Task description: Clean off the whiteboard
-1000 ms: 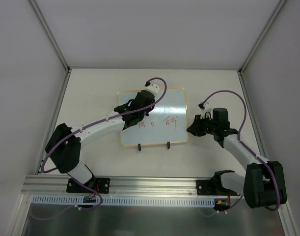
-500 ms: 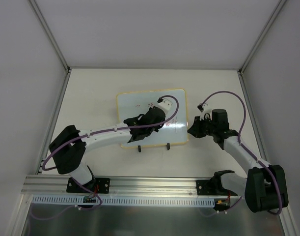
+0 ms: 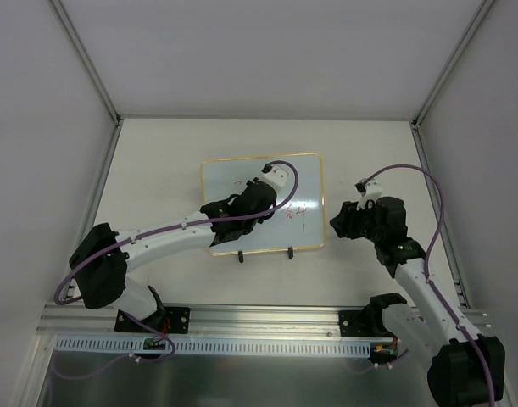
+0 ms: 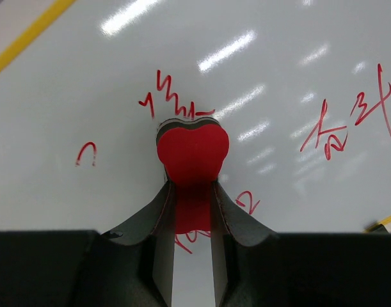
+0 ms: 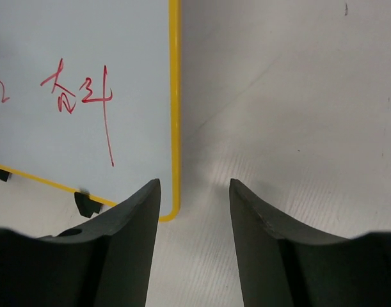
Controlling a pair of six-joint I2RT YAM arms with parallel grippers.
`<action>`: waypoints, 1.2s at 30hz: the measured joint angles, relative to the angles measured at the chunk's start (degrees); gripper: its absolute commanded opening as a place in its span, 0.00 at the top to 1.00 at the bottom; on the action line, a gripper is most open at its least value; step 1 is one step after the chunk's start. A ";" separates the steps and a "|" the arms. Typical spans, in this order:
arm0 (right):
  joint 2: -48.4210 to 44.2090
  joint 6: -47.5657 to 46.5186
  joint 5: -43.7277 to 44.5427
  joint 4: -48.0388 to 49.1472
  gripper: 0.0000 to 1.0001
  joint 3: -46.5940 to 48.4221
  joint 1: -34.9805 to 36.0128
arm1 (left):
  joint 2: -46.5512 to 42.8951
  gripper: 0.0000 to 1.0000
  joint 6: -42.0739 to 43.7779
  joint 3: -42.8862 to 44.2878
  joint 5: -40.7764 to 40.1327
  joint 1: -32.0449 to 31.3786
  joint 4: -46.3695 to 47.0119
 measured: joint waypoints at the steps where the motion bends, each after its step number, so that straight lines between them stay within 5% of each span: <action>1: -1.97 0.48 0.98 -0.24 0.47 -0.55 0.48 | -0.59 1.00 0.55 0.15 -0.13 0.02 -0.11; 9: -11.26 7.28 14.58 -0.22 0.35 -5.75 19.04 | -5.66 0.97 4.76 0.39 0.50 3.93 -0.94; 18: 1.29 13.70 37.31 10.21 0.37 -11.32 46.42 | -10.58 0.97 5.20 0.37 2.21 11.65 -1.86; 25: 14.03 14.75 43.98 19.87 0.44 -11.26 52.02 | -11.45 0.97 5.20 0.37 3.61 12.02 -3.89; 36: 17.94 16.06 45.13 23.19 0.48 -9.42 52.17 | -11.45 0.97 5.18 0.37 4.68 12.02 -5.38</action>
